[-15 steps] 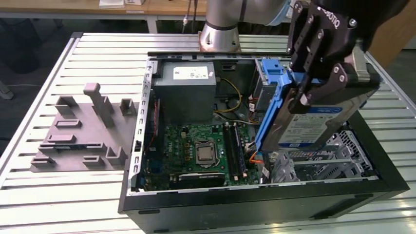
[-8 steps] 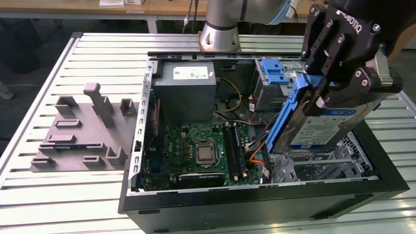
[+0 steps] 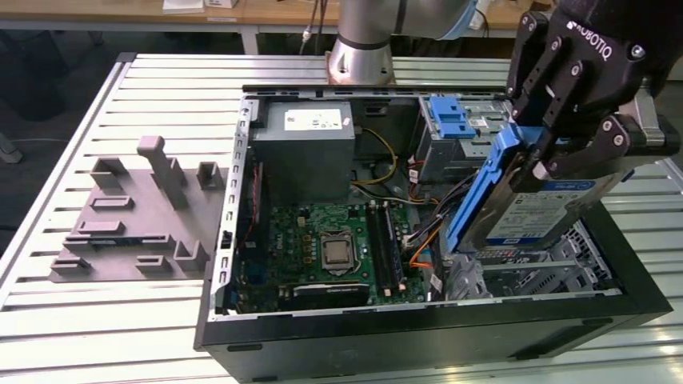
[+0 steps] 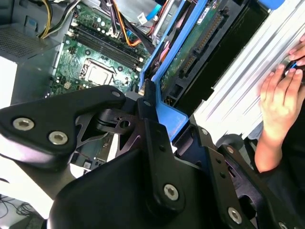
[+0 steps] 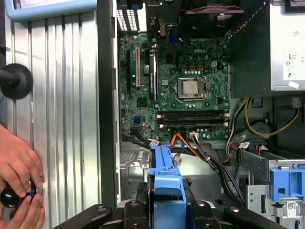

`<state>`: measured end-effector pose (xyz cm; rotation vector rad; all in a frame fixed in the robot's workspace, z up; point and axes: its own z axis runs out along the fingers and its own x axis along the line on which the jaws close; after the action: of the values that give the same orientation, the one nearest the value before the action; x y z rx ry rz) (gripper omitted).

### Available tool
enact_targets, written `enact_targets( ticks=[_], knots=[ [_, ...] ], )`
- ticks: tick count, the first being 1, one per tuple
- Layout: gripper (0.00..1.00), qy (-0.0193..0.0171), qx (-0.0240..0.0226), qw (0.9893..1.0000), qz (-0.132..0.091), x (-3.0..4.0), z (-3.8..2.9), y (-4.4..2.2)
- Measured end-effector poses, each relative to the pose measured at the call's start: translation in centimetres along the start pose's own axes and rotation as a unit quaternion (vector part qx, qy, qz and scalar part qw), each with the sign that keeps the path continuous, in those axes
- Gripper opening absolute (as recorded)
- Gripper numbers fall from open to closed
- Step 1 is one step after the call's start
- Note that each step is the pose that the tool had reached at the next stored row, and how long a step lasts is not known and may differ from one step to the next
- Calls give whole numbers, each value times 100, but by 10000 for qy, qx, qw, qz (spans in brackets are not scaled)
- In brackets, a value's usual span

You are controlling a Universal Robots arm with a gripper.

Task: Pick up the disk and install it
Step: 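Insert the disk into the insertion slot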

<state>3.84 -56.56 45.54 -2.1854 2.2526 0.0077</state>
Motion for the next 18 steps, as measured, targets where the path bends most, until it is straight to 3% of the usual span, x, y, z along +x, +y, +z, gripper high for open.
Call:
enact_targets(
  ticks=[18],
  knots=[
    [37, -1, 0, 10000, -1, -6, 72, -272]
  ],
)
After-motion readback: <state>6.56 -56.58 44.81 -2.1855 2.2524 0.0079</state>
